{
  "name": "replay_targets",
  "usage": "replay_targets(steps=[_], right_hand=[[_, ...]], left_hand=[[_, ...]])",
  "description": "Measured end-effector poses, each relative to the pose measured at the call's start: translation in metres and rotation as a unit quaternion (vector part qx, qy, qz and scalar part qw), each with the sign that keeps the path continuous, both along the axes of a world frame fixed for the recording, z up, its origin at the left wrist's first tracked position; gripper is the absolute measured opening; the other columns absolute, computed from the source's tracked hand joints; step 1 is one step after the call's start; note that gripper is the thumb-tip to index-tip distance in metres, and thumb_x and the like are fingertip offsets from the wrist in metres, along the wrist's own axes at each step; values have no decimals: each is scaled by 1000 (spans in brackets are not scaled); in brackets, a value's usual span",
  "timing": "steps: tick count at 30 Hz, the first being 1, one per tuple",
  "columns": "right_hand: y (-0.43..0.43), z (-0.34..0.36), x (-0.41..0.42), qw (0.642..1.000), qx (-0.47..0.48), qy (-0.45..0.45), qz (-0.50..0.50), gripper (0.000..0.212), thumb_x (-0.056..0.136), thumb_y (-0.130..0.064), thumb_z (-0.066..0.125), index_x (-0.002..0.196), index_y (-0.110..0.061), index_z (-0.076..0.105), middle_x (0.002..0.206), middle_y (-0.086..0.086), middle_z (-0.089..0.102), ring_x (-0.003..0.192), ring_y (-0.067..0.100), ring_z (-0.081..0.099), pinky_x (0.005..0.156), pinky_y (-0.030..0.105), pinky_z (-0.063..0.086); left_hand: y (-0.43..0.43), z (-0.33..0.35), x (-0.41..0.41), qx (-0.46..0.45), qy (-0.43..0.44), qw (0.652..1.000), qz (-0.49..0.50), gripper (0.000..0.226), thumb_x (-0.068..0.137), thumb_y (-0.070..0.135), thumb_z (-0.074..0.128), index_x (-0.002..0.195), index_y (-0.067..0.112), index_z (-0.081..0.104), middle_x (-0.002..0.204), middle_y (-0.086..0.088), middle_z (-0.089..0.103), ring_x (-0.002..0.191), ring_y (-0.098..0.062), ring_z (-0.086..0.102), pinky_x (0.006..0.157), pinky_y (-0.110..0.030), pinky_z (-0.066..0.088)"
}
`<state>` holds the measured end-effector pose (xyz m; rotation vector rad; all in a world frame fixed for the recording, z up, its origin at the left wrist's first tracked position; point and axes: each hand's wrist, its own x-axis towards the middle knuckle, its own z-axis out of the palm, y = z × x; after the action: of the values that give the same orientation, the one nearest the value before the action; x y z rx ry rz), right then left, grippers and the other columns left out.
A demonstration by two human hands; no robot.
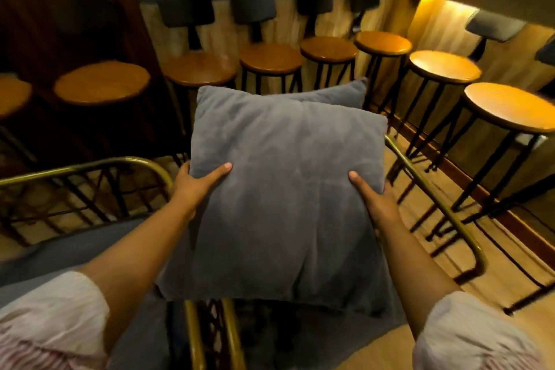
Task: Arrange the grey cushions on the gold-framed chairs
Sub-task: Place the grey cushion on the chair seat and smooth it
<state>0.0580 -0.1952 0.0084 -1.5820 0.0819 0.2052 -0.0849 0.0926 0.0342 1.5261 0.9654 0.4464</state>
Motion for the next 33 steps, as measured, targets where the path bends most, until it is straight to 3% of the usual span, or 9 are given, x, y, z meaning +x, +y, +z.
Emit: replay_targets(steps=[4, 6, 10, 15, 19, 22, 26, 29, 33], right_hand=[[88, 9, -29, 998, -7, 1, 67, 91, 56, -53, 83, 134, -21, 49, 129, 5, 62, 109, 24, 62, 86, 35, 54], [138, 9, -51, 995, -2, -1, 100, 87, 59, -50, 83, 134, -21, 50, 130, 6, 61, 109, 25, 61, 91, 40, 53], [236, 3, -101, 988, 14, 4, 155, 82, 67, -43, 81, 138, -20, 45, 134, 5, 56, 114, 26, 58, 97, 43, 50], [351, -15, -157, 979, 32, -7, 200, 77, 69, -36, 81, 136, -20, 46, 130, 4, 58, 108, 22, 59, 86, 34, 51], [425, -30, -175, 972, 26, -1, 232, 79, 61, -36, 85, 130, -17, 53, 123, 4, 64, 106, 22, 64, 76, 28, 52], [465, -42, -175, 966, 9, 4, 257, 73, 66, -26, 84, 131, -16, 51, 124, 2, 61, 109, 21, 59, 85, 33, 49], [499, -65, -164, 950, -28, 9, 310, 94, 61, -18, 87, 140, -21, 37, 139, 0, 51, 125, 23, 49, 103, 43, 44], [514, -82, -159, 942, -41, 4, 332, 105, 57, -14, 88, 142, -27, 29, 143, -2, 45, 130, 23, 43, 108, 47, 39], [528, -97, -160, 947, -49, -1, 317, 118, 45, -40, 92, 142, -37, 26, 145, -9, 43, 130, 17, 42, 108, 43, 38]], left_hand=[[64, 16, -74, 13, 9, 998, 59, 105, 50, 59, 83, 139, 20, 43, 141, -7, 52, 125, -33, 52, 103, -51, 45], [97, 23, -115, 7, -7, 995, 95, 104, 50, 61, 81, 137, 16, 46, 136, -8, 56, 120, -32, 55, 99, -47, 48], [165, 27, -188, -9, -30, 984, 178, 66, 74, 47, 73, 123, 6, 58, 110, -4, 61, 98, -23, 57, 80, -32, 44], [257, 19, -267, 48, 2, 978, 204, 64, 76, 41, 73, 127, 7, 56, 128, -14, 61, 118, -33, 57, 82, -32, 42], [337, 3, -303, 81, 53, 985, 144, 73, 68, 33, 82, 132, 13, 52, 134, -10, 58, 124, -30, 55, 86, -31, 42], [382, -14, -309, 39, 59, 991, 116, 84, 68, 23, 83, 140, 17, 41, 144, -7, 49, 132, -30, 46, 96, -39, 42], [424, -49, -303, -27, 44, 991, 122, 97, 66, 8, 83, 146, 18, 29, 151, -4, 38, 138, -28, 37, 108, -43, 35], [443, -77, -296, -70, 32, 987, 138, 111, 61, 12, 86, 149, 23, 20, 154, 0, 32, 141, -27, 33, 112, -49, 32], [459, -111, -287, -90, -10, 982, 163, 98, 70, 25, 81, 148, 28, 22, 151, 3, 38, 138, -23, 37, 108, -45, 35]])
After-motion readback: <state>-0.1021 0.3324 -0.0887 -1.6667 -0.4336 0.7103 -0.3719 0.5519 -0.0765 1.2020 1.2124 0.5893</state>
